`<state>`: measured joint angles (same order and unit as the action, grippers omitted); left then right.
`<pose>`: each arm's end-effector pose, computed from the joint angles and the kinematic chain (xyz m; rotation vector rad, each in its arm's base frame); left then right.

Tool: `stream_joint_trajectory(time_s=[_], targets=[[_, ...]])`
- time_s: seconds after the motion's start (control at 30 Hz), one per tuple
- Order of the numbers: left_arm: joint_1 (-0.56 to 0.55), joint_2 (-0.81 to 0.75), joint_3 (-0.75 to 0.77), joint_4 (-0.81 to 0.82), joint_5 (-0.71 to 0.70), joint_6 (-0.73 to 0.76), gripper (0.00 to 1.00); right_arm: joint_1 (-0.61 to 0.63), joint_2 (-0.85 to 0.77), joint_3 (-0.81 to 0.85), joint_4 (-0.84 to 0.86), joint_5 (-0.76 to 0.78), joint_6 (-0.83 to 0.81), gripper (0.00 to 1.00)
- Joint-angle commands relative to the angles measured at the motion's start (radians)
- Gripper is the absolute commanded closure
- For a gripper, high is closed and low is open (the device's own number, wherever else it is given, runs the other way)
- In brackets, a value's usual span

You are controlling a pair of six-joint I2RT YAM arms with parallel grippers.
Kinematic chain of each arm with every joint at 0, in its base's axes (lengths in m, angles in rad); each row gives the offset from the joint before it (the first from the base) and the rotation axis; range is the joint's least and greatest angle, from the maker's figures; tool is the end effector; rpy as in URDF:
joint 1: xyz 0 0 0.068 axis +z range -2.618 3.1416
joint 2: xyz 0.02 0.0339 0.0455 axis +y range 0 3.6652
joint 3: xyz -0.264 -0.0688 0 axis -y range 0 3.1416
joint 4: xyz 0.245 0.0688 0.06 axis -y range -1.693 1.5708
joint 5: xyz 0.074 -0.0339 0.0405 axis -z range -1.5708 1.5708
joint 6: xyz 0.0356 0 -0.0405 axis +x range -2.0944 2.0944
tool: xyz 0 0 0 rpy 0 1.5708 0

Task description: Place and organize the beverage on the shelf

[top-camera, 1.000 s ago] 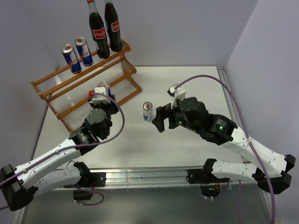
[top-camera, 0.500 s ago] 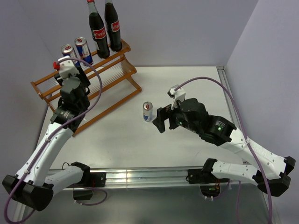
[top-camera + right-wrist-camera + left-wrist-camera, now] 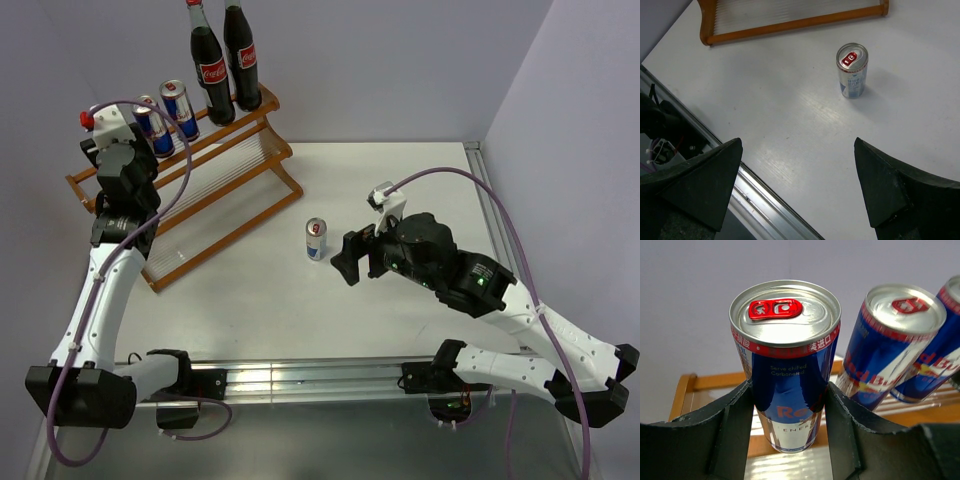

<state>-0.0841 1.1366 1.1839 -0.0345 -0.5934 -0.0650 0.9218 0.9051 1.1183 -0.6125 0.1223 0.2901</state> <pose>0.2551 -0.0015 0.4258 -0.4502 1.5045 0.3442 0.1149 0.1443 0.3891 -0.5514 1.9522 0.6639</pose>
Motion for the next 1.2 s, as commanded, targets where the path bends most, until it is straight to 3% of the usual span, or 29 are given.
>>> stream_joint_trajectory(time_s=[0.0, 0.57, 1.0, 1.17], targets=[[0.027, -0.018, 0.031, 0.232, 0.108, 0.053, 1.0, -0.008, -0.003, -0.008, 0.049, -0.003, -0.016, 0.0], [0.13, 0.061, 0.002, 0.285, 0.259, 0.037, 0.99, -0.009, 0.048, 0.021, 0.043, -0.021, -0.008, 0.0], [0.135, 0.051, -0.059, 0.295, 0.29, 0.002, 0.8, -0.009, 0.029, 0.011, 0.048, -0.032, -0.003, 0.0], [0.133, 0.043, -0.066, 0.289, 0.307, -0.002, 0.62, -0.009, 0.028, 0.009, 0.051, -0.036, -0.003, 0.0]])
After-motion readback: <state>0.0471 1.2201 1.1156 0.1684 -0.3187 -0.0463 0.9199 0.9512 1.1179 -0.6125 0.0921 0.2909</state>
